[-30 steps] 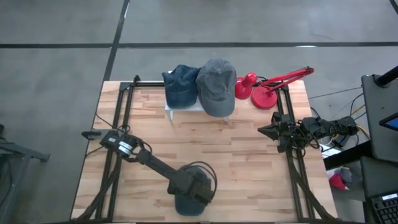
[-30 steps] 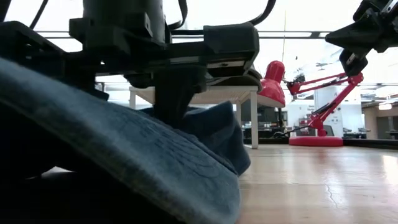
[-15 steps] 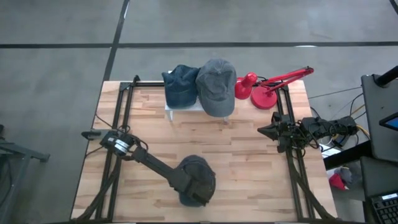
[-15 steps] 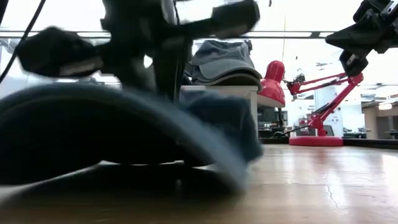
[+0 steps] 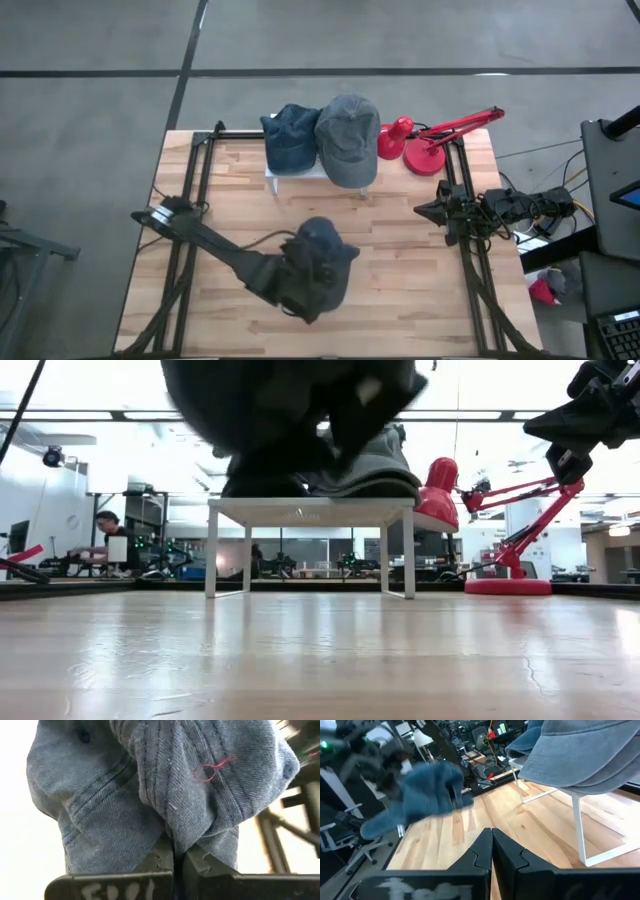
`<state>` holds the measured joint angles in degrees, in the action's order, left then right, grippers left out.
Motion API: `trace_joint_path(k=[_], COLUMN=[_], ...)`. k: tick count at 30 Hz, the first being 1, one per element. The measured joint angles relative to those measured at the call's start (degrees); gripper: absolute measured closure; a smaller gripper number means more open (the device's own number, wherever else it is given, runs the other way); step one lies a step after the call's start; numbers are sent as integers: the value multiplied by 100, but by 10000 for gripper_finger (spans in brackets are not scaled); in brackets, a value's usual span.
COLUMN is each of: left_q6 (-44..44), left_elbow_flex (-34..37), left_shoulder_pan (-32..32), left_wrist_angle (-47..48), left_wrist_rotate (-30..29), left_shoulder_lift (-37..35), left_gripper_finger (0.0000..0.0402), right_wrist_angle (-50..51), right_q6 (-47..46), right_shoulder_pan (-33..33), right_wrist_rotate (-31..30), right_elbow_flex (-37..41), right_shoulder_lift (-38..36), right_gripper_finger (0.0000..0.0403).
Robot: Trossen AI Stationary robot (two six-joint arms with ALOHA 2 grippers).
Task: Pick & Place hat
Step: Stack the blue cap on the blue caps on the shelf
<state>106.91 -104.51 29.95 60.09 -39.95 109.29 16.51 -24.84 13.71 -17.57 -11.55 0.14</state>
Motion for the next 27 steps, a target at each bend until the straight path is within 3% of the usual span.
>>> trace_joint_path(k=[9, 18, 24, 27], left_q6=[-1015, -2969, -4160, -4604], left_elbow_flex=[-97, -730, -1174, -1304], left_shoulder_pan=[-28, -370, -1173, -1762], left_wrist_angle=[31, 50, 50, 58], left_wrist_rotate=[-1346, -2631, -2668, -2267], left_shoulder_lift=[-825, -1544, -1746, -1746], left_gripper_finger=[400, 400, 400, 400], right_wrist_angle=[-2, -9, -13, -97], right_q6=[7, 103, 105, 153], right_shoulder_pan=[-1, -1, -1, -1], right_wrist_rotate=[-6, -6, 4, 133], right_elbow_flex=[0, -33, -108, -171], right_shoulder_lift=[0, 0, 0, -4], right_gripper_finger=[394, 394, 394, 394])
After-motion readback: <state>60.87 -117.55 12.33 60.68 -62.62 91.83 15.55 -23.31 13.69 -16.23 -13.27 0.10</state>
